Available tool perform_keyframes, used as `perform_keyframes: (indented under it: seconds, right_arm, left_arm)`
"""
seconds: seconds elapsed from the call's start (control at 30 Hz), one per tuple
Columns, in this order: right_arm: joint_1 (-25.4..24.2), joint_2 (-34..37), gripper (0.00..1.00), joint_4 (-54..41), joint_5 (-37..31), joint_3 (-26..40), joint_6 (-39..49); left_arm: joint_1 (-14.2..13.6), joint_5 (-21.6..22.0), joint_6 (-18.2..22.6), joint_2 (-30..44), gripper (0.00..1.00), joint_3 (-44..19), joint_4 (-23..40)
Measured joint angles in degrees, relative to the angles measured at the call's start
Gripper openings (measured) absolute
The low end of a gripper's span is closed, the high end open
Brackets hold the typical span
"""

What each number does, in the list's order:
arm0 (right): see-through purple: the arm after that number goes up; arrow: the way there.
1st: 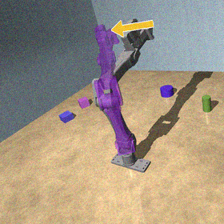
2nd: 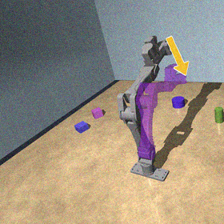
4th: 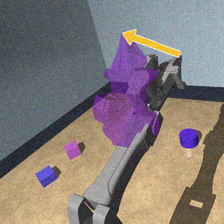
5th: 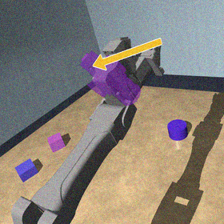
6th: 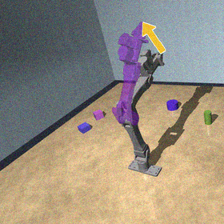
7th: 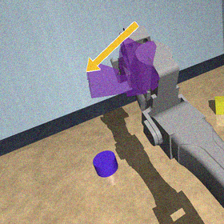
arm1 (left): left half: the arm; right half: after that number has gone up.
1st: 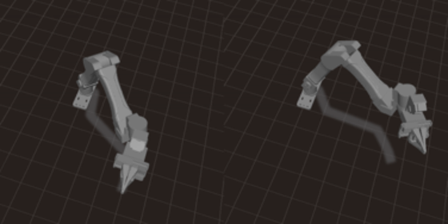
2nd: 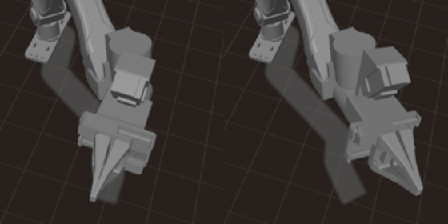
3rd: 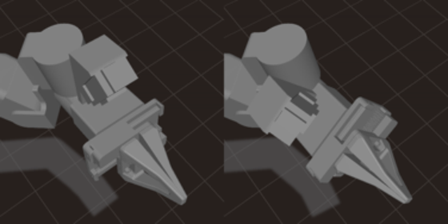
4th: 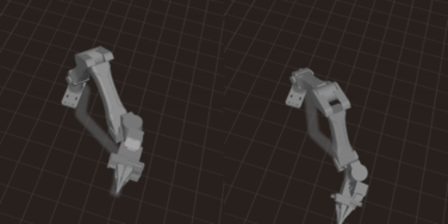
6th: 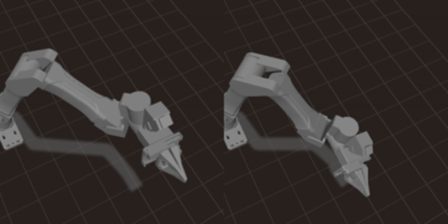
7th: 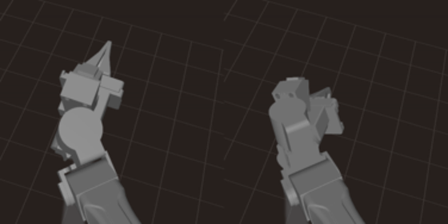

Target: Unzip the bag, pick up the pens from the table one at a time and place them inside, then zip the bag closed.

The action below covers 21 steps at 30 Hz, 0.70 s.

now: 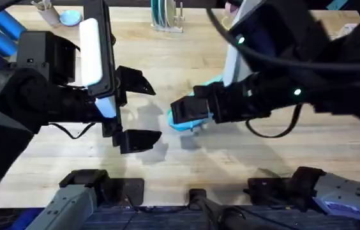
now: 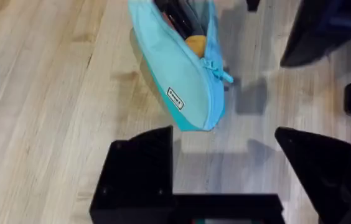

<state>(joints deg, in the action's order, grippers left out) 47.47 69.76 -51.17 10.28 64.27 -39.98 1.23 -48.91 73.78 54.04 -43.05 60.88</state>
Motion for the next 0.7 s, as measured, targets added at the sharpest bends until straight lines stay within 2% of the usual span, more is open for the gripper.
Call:
perform_keyframes:
  seconds: [0.1,0.33,0.5,0.7]
  right_arm:
    - [1.5,0.0,0.997,1.9,-0.4,-2.0,-2.1]
    - [4.3,0.0,0.996,3.8,-7.0,-4.2,-6.4]
    - [5.3,0.2,0.996,5.9,-9.1,-6.1,-7.4]
    - [5.3,4.5,0.995,9.3,-10.7,-6.5,-7.9]
  left_arm:
    - [0.0,0.0,0.0,0.0,0.993,0.0,0.0]
    - [0.0,0.0,0.0,0.0,0.993,0.0,0.0]
    - [0.0,0.0,0.0,0.0,0.993,0.0,0.0]
    - [0.0,0.0,0.0,0.0,0.993,0.0,0.0]
